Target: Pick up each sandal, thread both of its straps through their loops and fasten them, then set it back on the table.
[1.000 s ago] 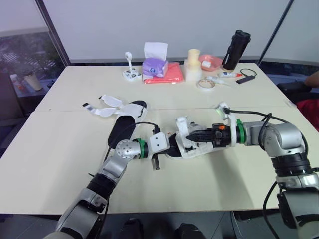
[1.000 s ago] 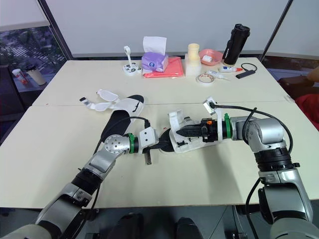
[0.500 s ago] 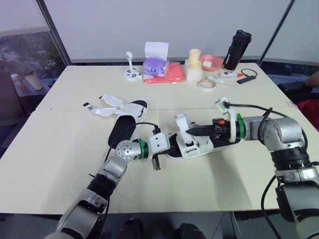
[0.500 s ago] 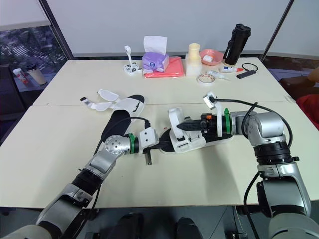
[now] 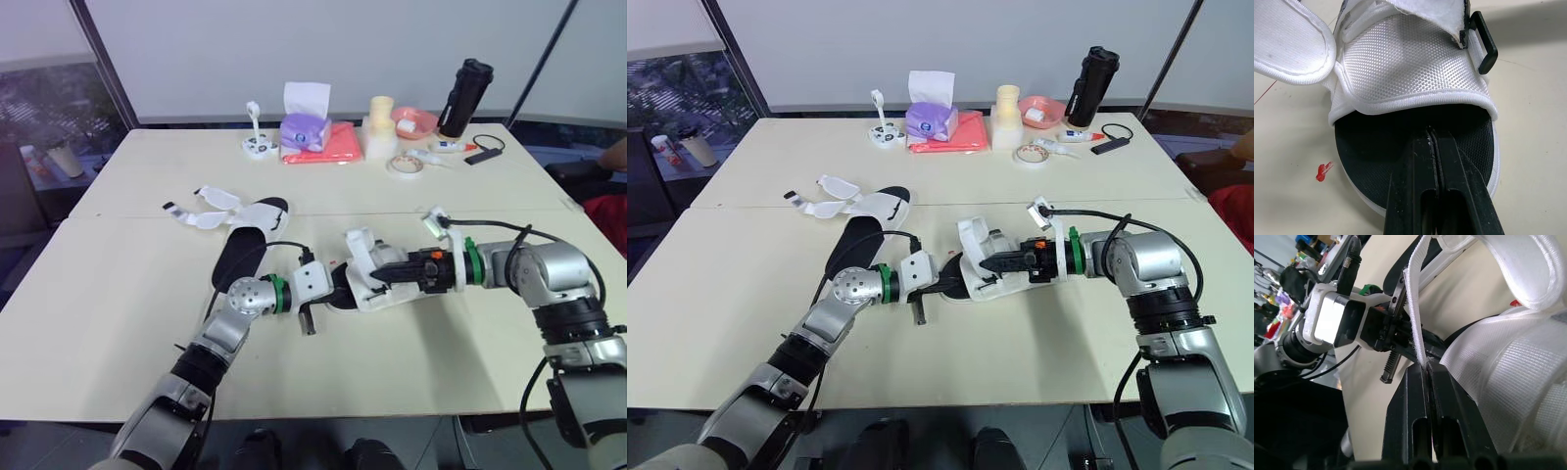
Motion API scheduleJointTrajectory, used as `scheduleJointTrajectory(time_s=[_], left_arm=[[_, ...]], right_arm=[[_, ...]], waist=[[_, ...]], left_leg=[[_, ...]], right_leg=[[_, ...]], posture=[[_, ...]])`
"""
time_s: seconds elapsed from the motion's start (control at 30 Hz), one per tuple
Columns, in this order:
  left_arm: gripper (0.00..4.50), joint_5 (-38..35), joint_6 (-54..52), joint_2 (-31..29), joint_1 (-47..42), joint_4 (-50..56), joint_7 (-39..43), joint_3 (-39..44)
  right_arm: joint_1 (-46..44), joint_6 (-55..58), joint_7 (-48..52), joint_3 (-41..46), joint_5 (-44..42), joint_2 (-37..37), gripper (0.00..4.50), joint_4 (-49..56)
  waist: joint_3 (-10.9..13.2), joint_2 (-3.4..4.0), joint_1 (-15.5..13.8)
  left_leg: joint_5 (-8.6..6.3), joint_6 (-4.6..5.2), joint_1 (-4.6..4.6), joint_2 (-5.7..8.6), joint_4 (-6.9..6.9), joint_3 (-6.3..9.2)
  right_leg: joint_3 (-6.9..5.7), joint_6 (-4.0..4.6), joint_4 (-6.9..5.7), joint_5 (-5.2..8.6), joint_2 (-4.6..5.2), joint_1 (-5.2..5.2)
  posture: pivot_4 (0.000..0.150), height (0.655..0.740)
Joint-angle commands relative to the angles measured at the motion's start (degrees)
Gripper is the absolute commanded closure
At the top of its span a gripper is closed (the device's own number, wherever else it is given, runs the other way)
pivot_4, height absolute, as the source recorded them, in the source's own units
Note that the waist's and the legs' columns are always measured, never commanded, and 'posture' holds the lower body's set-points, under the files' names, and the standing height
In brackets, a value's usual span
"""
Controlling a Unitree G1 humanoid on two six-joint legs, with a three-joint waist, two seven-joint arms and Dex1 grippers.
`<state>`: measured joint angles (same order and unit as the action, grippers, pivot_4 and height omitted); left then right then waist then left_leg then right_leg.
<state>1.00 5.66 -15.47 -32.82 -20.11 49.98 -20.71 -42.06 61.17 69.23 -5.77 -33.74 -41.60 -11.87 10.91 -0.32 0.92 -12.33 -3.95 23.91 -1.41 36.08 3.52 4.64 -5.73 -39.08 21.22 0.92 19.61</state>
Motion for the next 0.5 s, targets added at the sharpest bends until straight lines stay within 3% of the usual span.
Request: scheduleJointTrajectory(time_s=[0.03,0.1,0.17,0.33,0.5], left_arm=[[4.5,1.0,-0.9,-0.5,1.0,-1.1,-0.1,0.0],[4.5,1.1,-0.8,-0.6,1.0,-1.2,-0.1,0.0],[4.5,1.1,-0.8,-0.6,0.9,-1.3,-0.1,-0.1],[4.5,1.1,-0.8,-0.5,0.9,-1.6,0.0,-0.1],[4.5,1.0,-0.7,-0.3,0.8,-1.9,-0.1,-0.1]], right_arm=[[0.8,-2.8,-0.3,-1.4,2.0,-0.5,4.43,2.5],[0.7,-3.6,-0.7,-1.2,2.6,-0.4,4.43,2.1],[0.2,-4.2,-0.5,-0.6,2.6,-0.3,3.91,1.2],[-2.3,-2.1,-0.2,2.5,-0.4,0.2,1.6,0.5],[-2.7,-0.9,0.1,1.5,-1.5,0.6,1.6,3.4]], waist=[[0.0,0.0,0.0],[0.0,0.0,0.0],[0.0,0.0,0.0],[0.0,0.0,0.1],[0.0,0.0,0.0]], left_leg=[[0.0,0.0,0.0,0.0,0.0,0.0],[0.0,0.0,0.0,0.0,0.0,0.0],[0.0,0.0,0.0,0.0,0.0,0.0],[0.0,0.0,-0.01,0.0,0.01,0.0],[0.0,0.0,-0.01,-0.01,0.0,0.0]], right_leg=[[0.0,0.0,0.0,0.0,0.0,0.0],[0.0,0.0,0.0,0.0,0.0,0.0],[0.0,0.0,0.0,0.0,0.0,0.0],[0.0,0.0,0.0,0.0,0.0,-0.01],[0.0,0.0,0.0,0.0,0.0,-0.02]], posture=[[0.15,0.74],[0.15,0.74],[0.15,0.74],[0.15,0.74],[0.15,0.74]])
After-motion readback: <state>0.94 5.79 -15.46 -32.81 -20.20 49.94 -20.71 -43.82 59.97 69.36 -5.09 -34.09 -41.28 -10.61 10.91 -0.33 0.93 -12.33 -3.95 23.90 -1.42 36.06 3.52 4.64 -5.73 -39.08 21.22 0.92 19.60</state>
